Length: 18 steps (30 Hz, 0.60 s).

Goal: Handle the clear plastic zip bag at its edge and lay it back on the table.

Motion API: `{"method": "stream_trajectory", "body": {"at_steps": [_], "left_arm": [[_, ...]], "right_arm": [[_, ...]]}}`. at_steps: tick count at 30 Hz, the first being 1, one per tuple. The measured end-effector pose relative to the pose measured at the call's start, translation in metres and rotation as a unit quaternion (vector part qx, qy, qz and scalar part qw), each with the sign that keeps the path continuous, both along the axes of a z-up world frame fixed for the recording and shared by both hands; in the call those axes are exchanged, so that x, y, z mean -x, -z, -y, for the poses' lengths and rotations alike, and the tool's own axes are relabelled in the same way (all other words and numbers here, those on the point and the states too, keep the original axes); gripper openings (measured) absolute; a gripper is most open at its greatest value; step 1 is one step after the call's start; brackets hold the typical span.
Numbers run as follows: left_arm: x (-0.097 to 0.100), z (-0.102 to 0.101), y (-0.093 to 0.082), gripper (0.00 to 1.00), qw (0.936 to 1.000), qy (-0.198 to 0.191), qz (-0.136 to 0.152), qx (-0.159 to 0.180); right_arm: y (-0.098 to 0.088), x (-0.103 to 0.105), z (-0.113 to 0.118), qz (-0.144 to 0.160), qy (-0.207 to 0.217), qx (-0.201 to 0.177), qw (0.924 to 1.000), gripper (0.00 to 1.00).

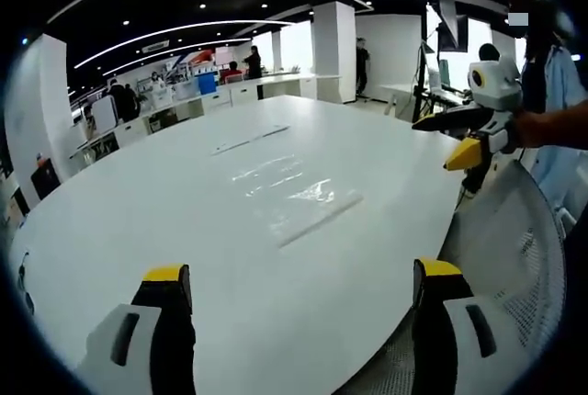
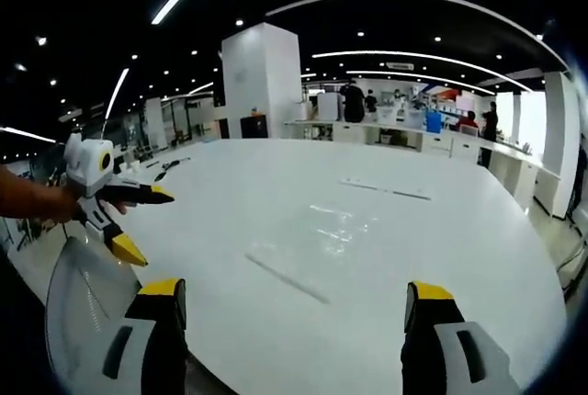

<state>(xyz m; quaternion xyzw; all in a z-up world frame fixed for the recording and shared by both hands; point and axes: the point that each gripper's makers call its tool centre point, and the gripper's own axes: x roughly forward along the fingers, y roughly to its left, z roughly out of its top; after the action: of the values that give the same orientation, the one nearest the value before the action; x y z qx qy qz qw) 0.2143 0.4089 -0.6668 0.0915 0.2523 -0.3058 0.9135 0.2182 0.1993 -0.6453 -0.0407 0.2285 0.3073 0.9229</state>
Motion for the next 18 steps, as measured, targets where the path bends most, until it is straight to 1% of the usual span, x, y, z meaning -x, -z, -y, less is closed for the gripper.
{"method": "stream_trajectory", "body": {"at_steps": [18], "left_arm": [[-0.0047, -0.0001, 0.0014, 0.99, 1.0000, 0.001, 0.000, 0.000]], "right_arm": [[-0.0015, -0.0021, 0.0013, 0.001, 0.001, -0.001, 1.0000, 1.00]]}}
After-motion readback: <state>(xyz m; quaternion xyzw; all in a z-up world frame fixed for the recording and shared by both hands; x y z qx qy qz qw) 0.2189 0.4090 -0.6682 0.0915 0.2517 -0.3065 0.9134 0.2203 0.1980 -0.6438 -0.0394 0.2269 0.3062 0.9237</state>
